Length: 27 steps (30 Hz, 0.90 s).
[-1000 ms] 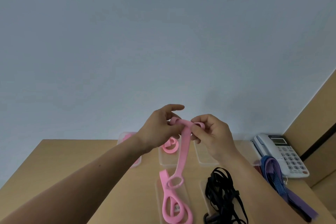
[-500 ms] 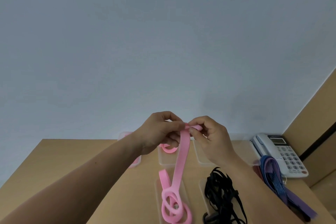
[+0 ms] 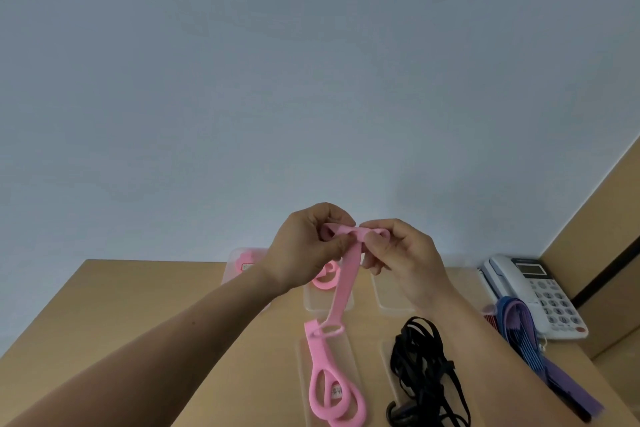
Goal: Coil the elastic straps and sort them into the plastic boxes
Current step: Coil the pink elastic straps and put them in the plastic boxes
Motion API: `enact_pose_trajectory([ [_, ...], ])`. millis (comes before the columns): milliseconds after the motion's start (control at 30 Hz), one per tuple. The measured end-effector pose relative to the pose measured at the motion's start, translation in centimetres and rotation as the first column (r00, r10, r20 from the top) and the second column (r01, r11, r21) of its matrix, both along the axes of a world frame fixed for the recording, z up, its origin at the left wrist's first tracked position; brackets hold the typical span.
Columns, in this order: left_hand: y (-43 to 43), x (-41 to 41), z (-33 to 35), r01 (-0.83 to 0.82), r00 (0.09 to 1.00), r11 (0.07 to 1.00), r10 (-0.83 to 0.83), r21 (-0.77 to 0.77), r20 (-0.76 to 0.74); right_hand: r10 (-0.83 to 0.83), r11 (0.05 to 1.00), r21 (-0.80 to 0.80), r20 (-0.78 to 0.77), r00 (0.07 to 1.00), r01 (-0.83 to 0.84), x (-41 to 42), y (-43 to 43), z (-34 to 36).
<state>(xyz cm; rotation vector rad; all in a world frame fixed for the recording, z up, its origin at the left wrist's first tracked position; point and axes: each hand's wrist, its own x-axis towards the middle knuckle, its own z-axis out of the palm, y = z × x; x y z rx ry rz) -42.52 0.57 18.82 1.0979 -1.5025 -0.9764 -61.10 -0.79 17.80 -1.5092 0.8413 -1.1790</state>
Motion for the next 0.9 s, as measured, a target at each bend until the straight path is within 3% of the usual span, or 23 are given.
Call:
enact_pose_trajectory([
  [67,0.2,-0.1,0.0,0.024,1.0,0.999,-0.024,0.026,0.003,-0.041,0.999,-0.029,-0.042,0.998,0.04,-0.1,0.0,-0.1],
  [233,0.4,0.0,0.4,0.122,0.987,0.953,-0.088,0.278,-0.132,-0.115,0.986,-0.138,-0.14,0.983,0.095,-0.5,0.1,-0.5],
  [367,0.5,-0.1,0.8,0.155,0.986,0.911,-0.121,0.383,-0.113,-0.151,0.972,-0.209,-0.202,0.968,0.108,-0.3,0.5,-1.0],
  [533,0.5,0.1,0.8,0.238,0.967,0.869,-0.17,0.433,-0.192,-0.171,0.961,-0.25,-0.201,0.965,0.118,-0.3,0.7,-1.1],
  [700,0.4,-0.1,0.4,0.166,0.974,0.887,-0.079,0.43,-0.212,-0.165,0.963,-0.246,-0.22,0.961,0.109,0.0,0.7,-1.2],
  [900,0.4,0.1,-0.2,0.099,0.985,0.932,-0.041,0.349,-0.169,-0.034,0.999,-0.03,-0.092,0.995,0.031,-0.3,0.5,-1.1],
])
